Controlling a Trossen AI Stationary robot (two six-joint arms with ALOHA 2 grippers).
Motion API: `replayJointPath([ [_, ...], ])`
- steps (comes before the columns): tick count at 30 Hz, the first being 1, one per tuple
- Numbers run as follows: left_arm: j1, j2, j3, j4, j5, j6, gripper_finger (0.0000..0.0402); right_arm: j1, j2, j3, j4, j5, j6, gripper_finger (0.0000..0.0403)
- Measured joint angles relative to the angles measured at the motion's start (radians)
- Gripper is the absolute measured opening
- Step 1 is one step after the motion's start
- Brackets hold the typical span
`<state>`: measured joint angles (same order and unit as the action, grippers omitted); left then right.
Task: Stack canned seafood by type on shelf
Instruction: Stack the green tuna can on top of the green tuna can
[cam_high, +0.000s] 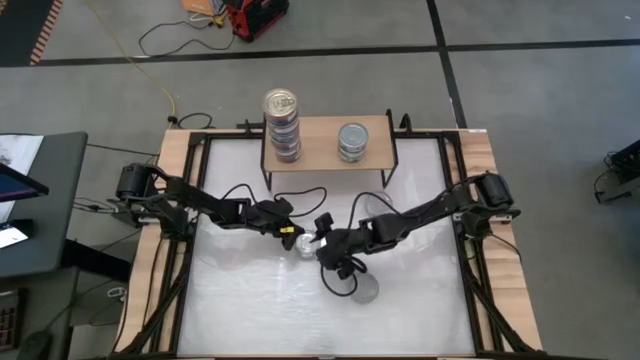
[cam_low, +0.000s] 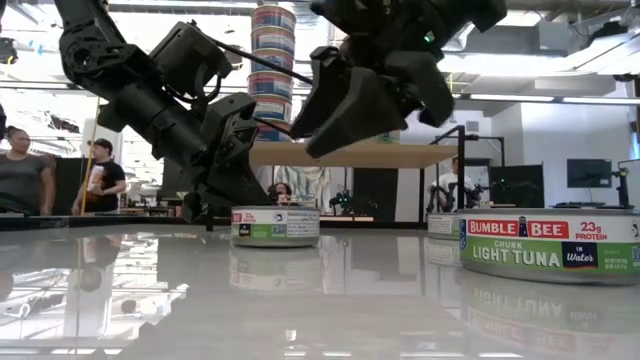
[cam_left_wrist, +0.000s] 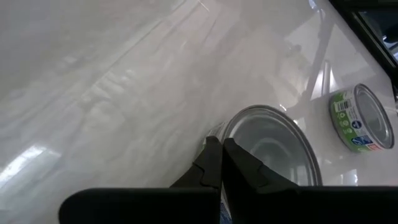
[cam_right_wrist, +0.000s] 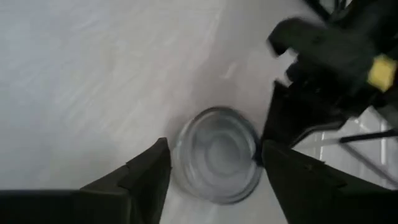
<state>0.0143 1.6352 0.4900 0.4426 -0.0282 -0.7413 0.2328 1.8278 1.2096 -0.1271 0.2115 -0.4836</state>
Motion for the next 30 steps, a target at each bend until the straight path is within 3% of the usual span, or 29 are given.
replayJointPath([
  [13,0.024,0.001,-0.002,-0.033,-0.003,0.027,0.0001,-0.049,0.020,0.017,0.006,-0.004,-0.050,0.0358],
  [20,0.017,0.002,-0.002,-0.025,0.002,0.041,0.0001,-0.087,0.042,0.018,0.005,0.002,-0.044,0.0356],
  [26,-0.032,-0.029,-0.003,-0.045,-0.053,0.069,0.0001,-0.083,0.021,0.017,-0.081,0.141,0.047,0.0338],
  [30,-0.042,-0.085,-0.005,-0.086,-0.064,0.075,0.0000,-0.078,0.014,0.017,-0.114,0.151,0.085,0.0330],
])
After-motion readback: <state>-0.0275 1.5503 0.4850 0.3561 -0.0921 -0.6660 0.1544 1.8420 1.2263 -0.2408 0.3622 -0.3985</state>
